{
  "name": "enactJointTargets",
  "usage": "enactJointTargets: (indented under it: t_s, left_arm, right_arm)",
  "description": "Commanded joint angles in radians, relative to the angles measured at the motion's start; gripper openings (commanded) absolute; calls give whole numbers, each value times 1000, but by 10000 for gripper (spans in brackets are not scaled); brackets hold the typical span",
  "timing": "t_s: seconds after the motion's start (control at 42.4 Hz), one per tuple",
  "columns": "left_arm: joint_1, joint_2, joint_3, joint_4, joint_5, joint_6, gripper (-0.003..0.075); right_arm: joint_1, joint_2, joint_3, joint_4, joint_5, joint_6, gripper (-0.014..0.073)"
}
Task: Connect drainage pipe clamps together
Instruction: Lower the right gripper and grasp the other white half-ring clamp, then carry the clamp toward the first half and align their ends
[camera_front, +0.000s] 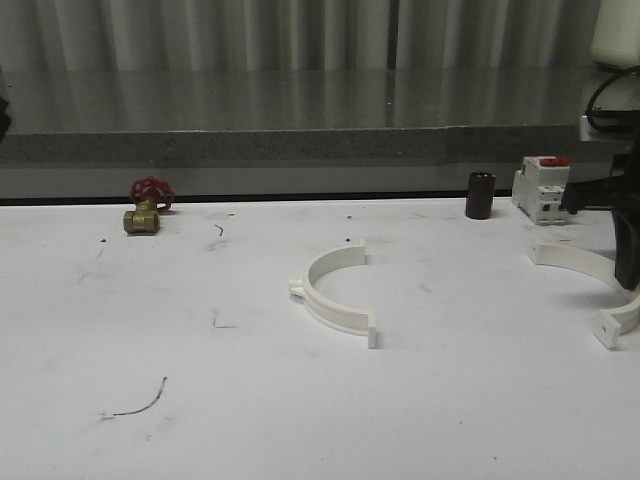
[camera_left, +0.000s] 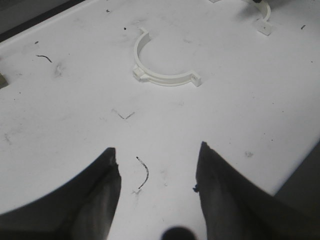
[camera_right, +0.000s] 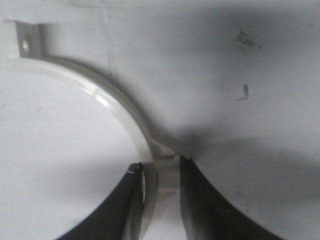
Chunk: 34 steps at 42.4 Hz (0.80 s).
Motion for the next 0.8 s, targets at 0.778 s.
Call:
enactJointTargets:
  t_s: [0.778]
  left_arm:
    - [4, -6, -25, -7, -71, 0, 345]
  right_arm:
    - [97, -189, -36, 26, 109, 27, 162]
